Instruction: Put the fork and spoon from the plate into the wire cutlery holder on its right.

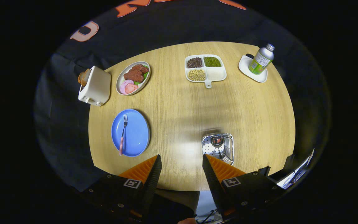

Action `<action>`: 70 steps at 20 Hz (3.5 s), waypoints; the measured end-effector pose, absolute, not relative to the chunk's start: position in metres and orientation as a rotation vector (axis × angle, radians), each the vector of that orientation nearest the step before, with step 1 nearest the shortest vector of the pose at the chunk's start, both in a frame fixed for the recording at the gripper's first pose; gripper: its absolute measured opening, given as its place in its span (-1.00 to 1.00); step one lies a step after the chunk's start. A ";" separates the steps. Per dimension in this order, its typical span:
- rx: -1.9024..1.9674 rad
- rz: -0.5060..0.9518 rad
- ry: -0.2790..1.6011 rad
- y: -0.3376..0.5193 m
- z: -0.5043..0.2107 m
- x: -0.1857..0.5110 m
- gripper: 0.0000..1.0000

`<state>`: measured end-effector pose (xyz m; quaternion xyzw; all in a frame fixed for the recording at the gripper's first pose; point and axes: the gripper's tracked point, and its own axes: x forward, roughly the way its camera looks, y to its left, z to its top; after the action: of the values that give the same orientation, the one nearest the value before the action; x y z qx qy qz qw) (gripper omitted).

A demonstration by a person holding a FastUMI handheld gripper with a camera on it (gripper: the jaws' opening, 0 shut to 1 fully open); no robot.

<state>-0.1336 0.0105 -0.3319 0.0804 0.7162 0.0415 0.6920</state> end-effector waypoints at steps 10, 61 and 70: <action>0.085 0.210 1.656 0.134 -0.363 -0.140 0.81; 0.042 -0.042 1.725 0.023 -0.337 -0.199 -0.82; 0.035 -0.084 1.835 -0.048 -0.322 -0.244 -0.82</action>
<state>-0.2438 -0.0479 -0.3222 0.0153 0.7937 -0.0365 0.6070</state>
